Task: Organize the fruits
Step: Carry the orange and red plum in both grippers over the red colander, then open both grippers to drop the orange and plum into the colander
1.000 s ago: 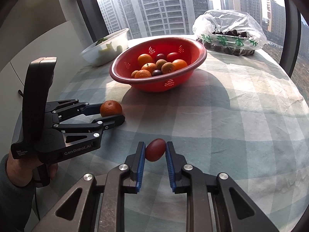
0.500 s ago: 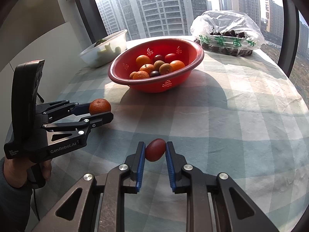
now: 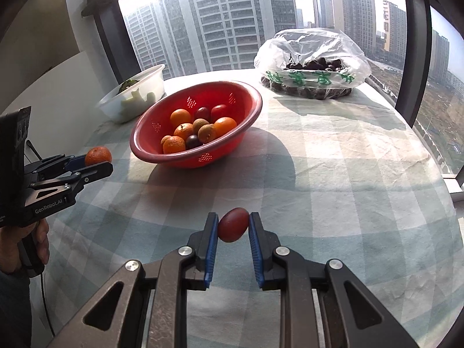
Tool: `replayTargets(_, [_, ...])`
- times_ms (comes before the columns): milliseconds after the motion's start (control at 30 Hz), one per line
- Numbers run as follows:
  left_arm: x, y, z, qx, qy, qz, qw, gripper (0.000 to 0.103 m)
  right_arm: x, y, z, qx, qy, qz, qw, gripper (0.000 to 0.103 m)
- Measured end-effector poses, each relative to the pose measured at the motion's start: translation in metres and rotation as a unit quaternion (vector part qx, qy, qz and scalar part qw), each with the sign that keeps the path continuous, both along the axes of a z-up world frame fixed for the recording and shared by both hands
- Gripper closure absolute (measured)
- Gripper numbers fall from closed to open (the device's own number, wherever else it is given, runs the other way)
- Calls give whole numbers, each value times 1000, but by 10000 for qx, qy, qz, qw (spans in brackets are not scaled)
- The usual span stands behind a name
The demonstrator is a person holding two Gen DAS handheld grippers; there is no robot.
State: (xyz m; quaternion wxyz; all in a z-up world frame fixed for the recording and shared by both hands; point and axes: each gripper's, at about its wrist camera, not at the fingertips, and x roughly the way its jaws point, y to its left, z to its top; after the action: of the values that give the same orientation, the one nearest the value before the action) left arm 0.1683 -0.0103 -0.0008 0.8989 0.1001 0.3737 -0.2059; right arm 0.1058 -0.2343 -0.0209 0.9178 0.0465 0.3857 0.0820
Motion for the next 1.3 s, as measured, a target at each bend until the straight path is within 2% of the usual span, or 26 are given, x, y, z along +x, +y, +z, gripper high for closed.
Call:
replayTargets(267, [31,-12,30,122,-275,-109,9995,67,41,-22,38,-35,-378,-77,9992,80])
replayTargets(433, [61,-37,37,197,-279,-328,9989,67,82,-3,55,29,-520,256,9983,80])
replayTargets(667, [97,-64,14,302,-33,-509,9982,67,130,39,37,-265,-394,664,9967,80])
replayTargets(867, [108,-72,-5,325,76,-551,9979,67,160,52,15,-378,-131,700,9967,80])
replayTargets(1300, [117,-77,-20,391,93,-527,9978,64,173,54,-7,-466,108,720,9963,79])
